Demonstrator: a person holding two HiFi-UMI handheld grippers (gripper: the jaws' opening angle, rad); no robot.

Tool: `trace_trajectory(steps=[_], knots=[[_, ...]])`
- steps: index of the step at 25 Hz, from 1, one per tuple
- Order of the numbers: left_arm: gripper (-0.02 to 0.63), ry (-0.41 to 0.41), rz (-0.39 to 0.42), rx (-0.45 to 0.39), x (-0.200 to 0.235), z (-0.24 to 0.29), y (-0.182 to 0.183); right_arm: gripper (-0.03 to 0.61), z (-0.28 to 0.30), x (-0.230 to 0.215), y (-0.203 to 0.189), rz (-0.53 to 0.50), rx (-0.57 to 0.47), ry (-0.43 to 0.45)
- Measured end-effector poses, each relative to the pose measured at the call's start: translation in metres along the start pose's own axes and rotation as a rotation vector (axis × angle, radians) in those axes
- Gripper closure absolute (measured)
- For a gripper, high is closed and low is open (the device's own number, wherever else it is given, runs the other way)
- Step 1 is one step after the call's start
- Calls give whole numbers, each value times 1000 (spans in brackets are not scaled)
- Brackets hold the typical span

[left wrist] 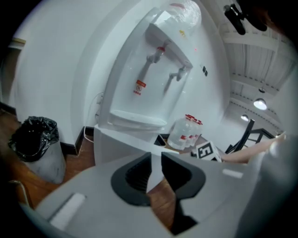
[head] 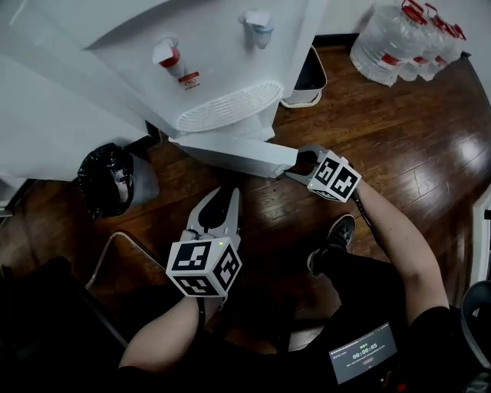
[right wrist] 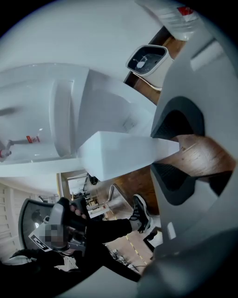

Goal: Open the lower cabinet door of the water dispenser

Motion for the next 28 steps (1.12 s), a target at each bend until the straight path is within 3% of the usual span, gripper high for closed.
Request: trace_trajectory(steps=[7, 16, 22, 25, 28], knots=[[525, -7, 25, -29, -9, -36, -16, 422, 3, 79, 10, -77, 34, 71], [525, 158, -1, -90, 32, -88, -37, 451, -1, 168, 69, -218, 46, 73], [525, 270, -141, -166, 83, -129, -27, 457, 10, 221, 117, -422, 136, 13], [525, 280, -197, -230, 100, -144, -12, 472, 12, 234, 136, -423, 167, 20], [525, 283, -174, -254, 105, -153, -6, 491, 18, 239, 149, -367, 162, 32]])
Point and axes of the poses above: the fingertips, and each gripper's own axes: z forward along the fingers, x to its left, y out of its top, the point moved 7 cm from there along -z, backward along the fingers, and after that the axes turned 10 degrees about x, right-handed, at the moved point
